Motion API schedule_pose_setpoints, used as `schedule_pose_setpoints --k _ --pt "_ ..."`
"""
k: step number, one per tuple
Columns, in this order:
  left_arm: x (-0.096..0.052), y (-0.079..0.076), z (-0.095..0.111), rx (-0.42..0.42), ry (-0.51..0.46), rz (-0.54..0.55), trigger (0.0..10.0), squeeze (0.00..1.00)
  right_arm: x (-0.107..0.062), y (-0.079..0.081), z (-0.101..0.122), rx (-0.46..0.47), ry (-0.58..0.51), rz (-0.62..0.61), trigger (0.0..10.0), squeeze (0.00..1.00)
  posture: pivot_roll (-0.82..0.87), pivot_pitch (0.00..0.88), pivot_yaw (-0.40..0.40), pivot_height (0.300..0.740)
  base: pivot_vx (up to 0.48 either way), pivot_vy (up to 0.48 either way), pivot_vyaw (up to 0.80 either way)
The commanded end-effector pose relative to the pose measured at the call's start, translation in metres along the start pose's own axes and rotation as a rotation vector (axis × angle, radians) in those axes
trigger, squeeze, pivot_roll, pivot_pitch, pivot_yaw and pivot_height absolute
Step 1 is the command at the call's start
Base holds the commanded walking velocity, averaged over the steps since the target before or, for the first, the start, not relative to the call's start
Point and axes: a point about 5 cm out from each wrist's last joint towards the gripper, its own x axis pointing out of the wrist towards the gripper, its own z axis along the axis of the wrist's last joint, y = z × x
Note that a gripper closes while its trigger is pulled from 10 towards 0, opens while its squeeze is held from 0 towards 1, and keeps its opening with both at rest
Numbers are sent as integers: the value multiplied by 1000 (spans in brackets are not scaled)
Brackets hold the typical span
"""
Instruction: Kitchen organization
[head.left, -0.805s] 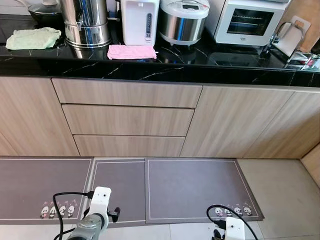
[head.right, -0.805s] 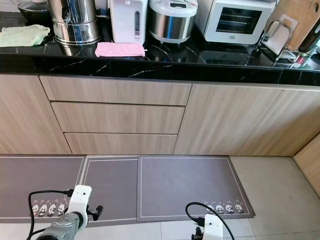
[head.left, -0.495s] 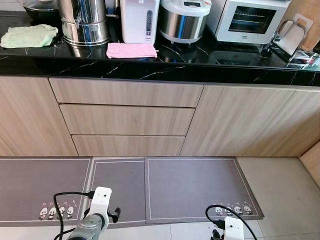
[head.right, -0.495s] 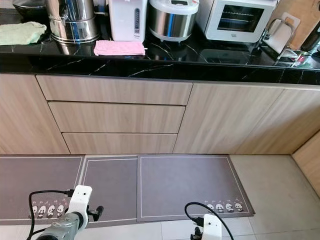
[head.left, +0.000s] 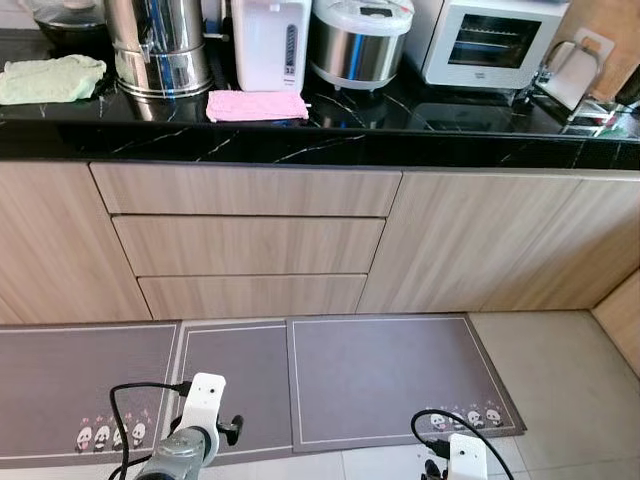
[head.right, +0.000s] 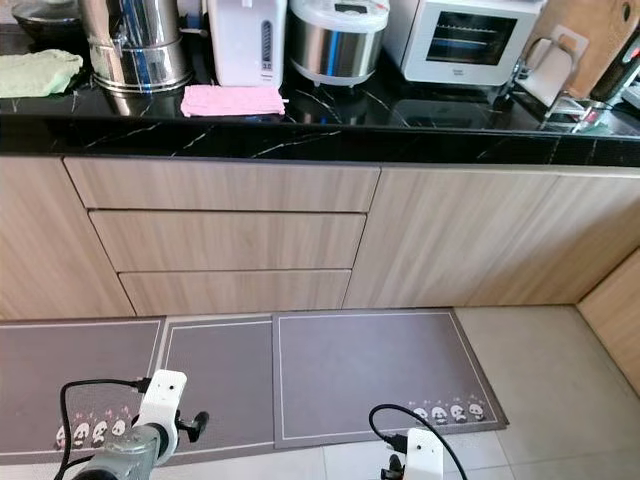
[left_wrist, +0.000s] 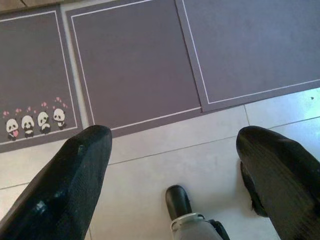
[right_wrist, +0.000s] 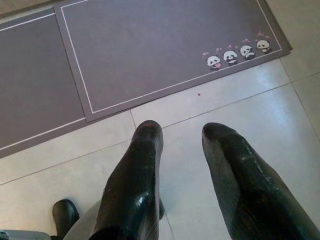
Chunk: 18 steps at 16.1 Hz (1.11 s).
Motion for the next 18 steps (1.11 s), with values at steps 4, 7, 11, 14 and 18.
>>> schedule_pose_setpoints --k 4,7,11,14,18 --pt "0 -1 0 68 21 -9 10000 0 0 -2 1 10 6 -8 10000 0 219 57 -92 736 0 -233 -755" --pt "0 -2 -1 64 21 -16 10000 0 0 -2 0 11 11 -7 10000 0 220 61 -93 736 0 0 -754" --pt "0 -2 -3 88 30 -17 10000 0 0 -3 -2 9 21 -8 10000 0 219 65 -96 736 0 -134 -756" --pt "0 -3 -5 78 35 -17 10000 0 0 -3 -3 8 27 -7 10000 0 218 67 -96 736 0 0 -754" --pt "0 -3 -6 75 37 -18 10000 0 -1 -3 -4 8 31 -5 10000 0 219 67 -96 736 0 0 -755"
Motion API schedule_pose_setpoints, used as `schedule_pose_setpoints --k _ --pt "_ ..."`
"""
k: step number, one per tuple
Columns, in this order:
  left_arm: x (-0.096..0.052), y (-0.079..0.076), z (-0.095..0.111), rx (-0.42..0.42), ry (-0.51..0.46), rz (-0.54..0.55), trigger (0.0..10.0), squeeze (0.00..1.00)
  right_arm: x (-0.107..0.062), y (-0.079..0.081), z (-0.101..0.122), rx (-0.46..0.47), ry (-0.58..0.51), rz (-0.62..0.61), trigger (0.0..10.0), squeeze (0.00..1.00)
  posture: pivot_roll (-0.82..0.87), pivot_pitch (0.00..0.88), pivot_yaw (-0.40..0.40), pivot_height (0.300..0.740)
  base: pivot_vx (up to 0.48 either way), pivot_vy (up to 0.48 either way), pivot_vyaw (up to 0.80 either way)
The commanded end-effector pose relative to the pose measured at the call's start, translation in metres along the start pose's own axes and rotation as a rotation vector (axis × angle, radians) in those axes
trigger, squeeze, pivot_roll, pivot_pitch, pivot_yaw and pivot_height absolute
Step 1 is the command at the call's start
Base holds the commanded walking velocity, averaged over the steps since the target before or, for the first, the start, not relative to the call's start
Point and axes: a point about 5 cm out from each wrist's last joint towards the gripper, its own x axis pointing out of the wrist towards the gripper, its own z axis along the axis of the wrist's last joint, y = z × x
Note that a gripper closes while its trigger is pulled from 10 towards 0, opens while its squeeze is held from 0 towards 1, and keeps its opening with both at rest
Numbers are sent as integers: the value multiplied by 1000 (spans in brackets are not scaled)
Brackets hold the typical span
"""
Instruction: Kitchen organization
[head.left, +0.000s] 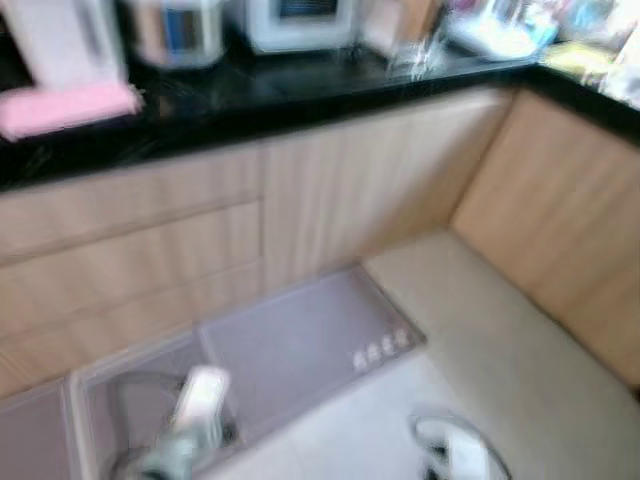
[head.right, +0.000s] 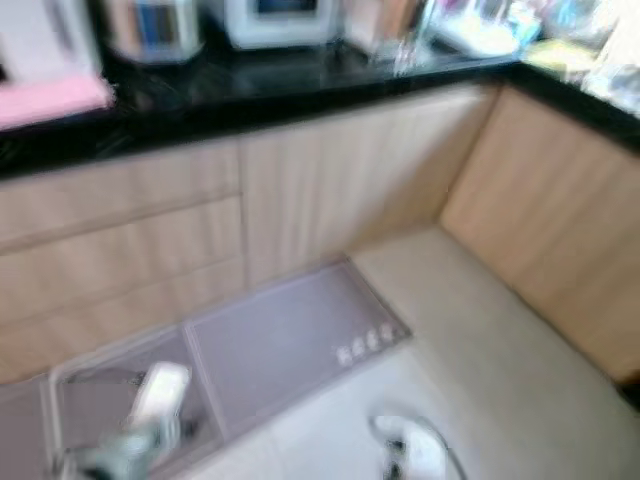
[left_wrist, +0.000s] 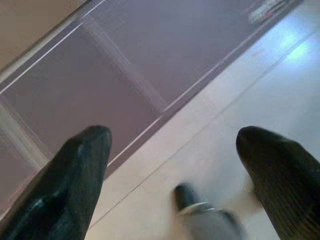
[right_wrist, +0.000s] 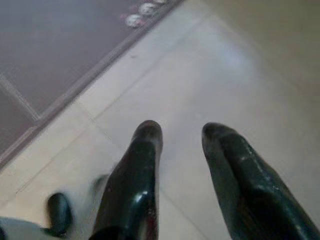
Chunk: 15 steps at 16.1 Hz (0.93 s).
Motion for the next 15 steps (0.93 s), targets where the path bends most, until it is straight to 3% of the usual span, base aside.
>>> schedule_pose_setpoints --k 1,12,15 --pt "-2 5 -11 8 41 8 10000 0 0 2 0 6 -2 3 10000 0 219 68 -96 736 0 0 -750" --pt "-2 4 -12 -7 48 9 10000 0 0 3 0 8 -1 4 10000 0 218 75 -98 736 0 0 -749" --pt "-2 3 -13 5 64 9 10000 0 0 4 0 21 -11 6 10000 0 217 74 -95 736 0 0 0"
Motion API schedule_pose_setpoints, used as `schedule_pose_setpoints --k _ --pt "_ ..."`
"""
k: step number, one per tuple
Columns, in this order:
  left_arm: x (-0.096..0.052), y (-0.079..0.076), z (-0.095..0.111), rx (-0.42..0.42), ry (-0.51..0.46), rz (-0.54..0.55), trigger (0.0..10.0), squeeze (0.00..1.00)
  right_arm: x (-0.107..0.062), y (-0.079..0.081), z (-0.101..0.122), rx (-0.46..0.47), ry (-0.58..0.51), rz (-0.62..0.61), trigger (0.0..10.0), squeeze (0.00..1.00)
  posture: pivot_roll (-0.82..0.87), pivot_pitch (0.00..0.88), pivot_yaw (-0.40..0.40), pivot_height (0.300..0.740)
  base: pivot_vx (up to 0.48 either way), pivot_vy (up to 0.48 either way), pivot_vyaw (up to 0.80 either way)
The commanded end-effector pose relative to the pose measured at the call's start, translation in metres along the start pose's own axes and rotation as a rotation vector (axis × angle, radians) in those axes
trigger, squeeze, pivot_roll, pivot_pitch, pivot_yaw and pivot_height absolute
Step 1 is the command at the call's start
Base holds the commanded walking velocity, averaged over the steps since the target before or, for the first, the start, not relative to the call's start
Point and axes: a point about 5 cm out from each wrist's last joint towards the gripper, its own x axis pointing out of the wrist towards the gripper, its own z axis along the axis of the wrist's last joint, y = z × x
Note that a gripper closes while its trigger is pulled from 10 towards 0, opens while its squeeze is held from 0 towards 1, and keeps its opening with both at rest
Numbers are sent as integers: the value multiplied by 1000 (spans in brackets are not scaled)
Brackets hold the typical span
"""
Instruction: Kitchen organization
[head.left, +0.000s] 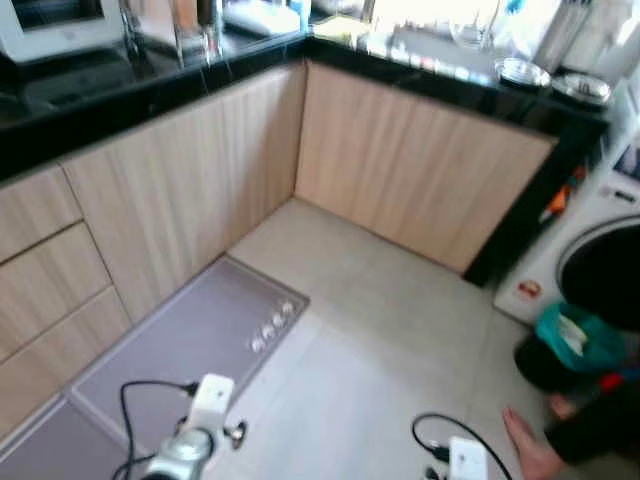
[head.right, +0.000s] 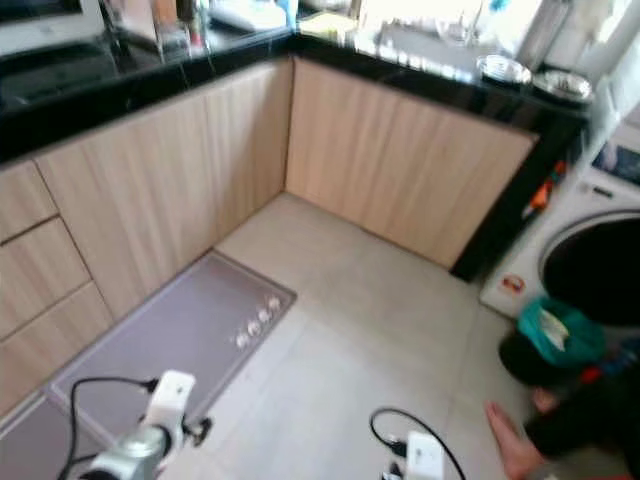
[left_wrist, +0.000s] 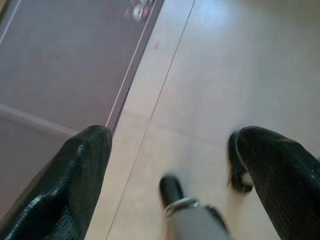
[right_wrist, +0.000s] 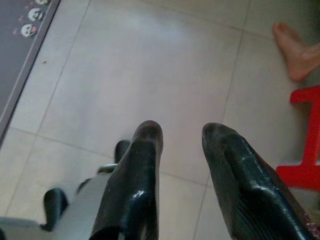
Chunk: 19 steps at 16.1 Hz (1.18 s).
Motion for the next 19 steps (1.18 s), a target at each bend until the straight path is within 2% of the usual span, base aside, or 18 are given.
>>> schedule_pose_setpoints --k 1,8,12,19 --pt "0 -4 -4 14 26 -8 10000 0 0 -3 2 12 -13 -9 10000 0 222 69 -91 736 0 0 0" --pt "-1 -2 -9 29 37 -12 10000 0 0 0 1 20 -7 -5 10000 0 243 67 -83 736 258 0 0" --pt "-2 -2 -11 36 41 -17 10000 0 0 0 0 13 1 -2 10000 0 246 64 -89 736 326 0 -753" --pt "0 -7 -9 41 42 -25 10000 0 0 1 3 14 -14 -2 10000 0 241 60 -90 736 327 0 0"
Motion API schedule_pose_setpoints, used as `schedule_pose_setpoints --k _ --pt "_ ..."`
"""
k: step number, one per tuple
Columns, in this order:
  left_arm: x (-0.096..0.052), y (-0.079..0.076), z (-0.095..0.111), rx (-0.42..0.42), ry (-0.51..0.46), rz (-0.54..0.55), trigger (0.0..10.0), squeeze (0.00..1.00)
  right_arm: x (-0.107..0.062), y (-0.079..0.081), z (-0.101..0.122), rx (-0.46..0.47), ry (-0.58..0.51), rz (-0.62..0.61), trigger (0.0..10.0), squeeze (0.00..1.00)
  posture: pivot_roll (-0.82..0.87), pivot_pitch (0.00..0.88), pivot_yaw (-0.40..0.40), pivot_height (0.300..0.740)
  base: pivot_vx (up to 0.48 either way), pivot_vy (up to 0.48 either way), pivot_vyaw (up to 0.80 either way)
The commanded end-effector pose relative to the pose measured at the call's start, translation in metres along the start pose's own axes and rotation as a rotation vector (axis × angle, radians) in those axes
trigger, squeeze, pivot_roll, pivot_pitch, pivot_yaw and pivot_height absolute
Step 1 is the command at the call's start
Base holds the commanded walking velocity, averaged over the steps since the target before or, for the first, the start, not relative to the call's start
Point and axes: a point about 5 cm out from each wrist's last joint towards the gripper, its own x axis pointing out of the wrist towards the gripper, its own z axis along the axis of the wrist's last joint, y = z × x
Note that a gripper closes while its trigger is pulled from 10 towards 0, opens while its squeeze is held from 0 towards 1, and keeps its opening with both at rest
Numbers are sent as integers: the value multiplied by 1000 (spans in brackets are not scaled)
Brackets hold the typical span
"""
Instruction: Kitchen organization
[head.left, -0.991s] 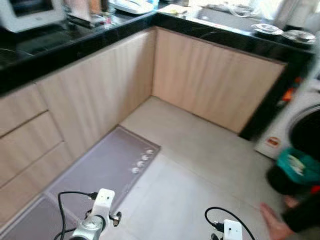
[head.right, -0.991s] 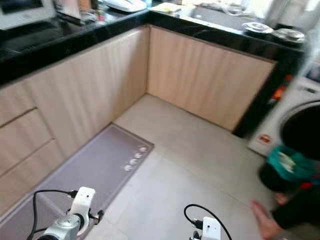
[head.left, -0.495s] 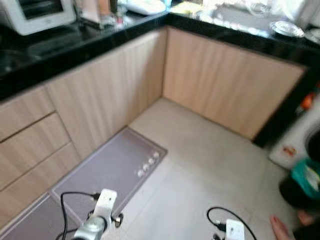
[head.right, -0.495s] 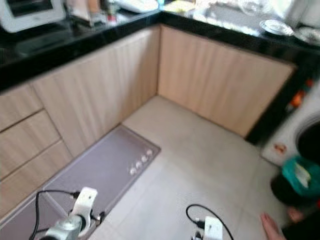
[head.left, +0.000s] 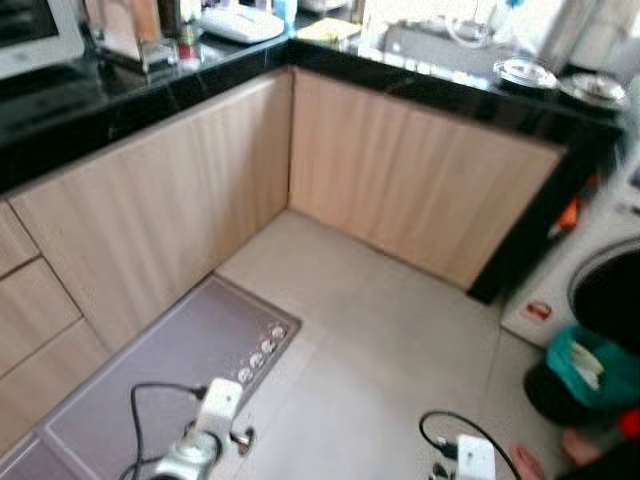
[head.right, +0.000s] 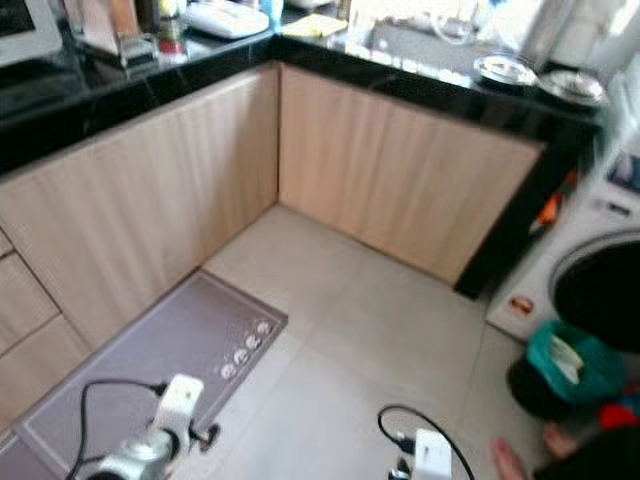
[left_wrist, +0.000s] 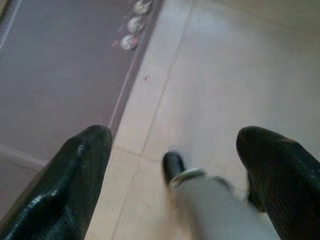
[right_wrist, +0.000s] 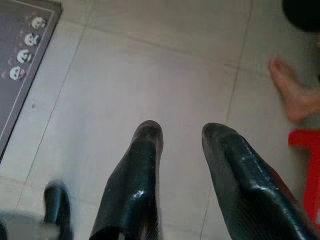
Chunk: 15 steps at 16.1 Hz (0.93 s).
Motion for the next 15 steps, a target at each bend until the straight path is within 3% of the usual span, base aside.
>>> schedule_pose_setpoints --k 1,6,11,15 --pt "0 -2 -3 19 20 -4 10000 0 0 -1 1 2 -2 -2 10000 0 238 60 -91 736 330 0 0" --pt "0 -1 -3 31 25 -4 10000 0 1 -1 3 7 -6 -5 10000 0 241 55 -79 736 328 0 0" --pt "0 16 15 64 -7 18 10000 0 3 13 10 33 -20 19 10000 0 257 22 -30 736 330 0 0" --pt "1 18 20 69 -17 22 10000 0 4 15 13 44 -28 22 10000 0 259 20 -30 736 329 0 0"
